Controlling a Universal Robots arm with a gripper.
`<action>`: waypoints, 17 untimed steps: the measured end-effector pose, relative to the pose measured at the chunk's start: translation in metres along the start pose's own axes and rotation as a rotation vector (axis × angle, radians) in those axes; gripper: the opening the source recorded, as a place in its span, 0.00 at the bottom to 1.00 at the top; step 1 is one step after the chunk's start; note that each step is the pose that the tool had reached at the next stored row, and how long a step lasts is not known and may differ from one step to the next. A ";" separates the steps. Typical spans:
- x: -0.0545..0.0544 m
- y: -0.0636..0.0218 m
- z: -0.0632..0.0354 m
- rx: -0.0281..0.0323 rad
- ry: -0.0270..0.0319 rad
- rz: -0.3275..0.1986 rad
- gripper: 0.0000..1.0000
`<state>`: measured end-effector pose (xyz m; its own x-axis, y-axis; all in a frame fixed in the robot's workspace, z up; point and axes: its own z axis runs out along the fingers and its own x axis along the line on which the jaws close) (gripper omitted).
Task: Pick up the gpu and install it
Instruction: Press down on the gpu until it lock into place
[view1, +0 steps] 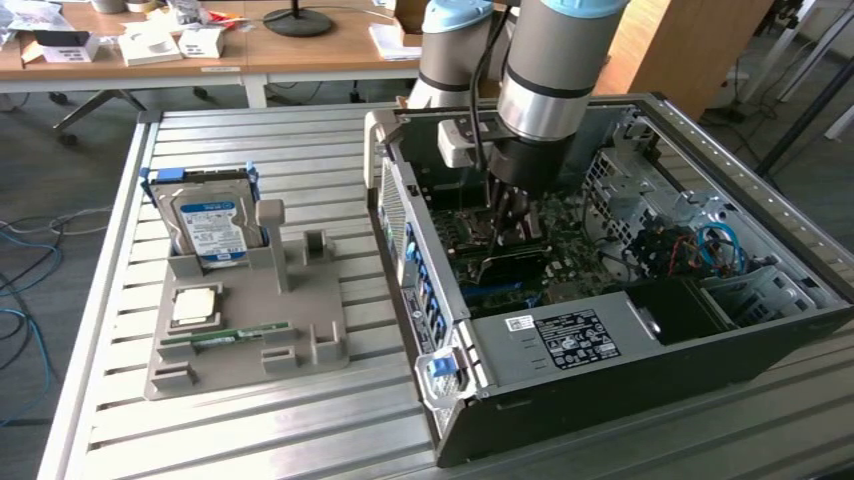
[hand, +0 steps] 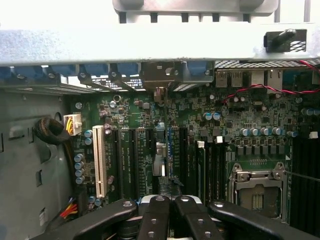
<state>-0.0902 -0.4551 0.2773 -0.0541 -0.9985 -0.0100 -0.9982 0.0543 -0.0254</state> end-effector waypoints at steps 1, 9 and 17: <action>0.000 0.0000 0.0008 0.0003 -0.0006 0.000 0.11; 0.000 0.0001 0.0036 0.0000 0.0001 0.000 0.11; -0.004 0.0016 0.0044 0.0001 -0.0002 0.000 0.11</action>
<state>-0.0915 -0.4511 0.2729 -0.0539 -0.9985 -0.0102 -0.9982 0.0541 -0.0255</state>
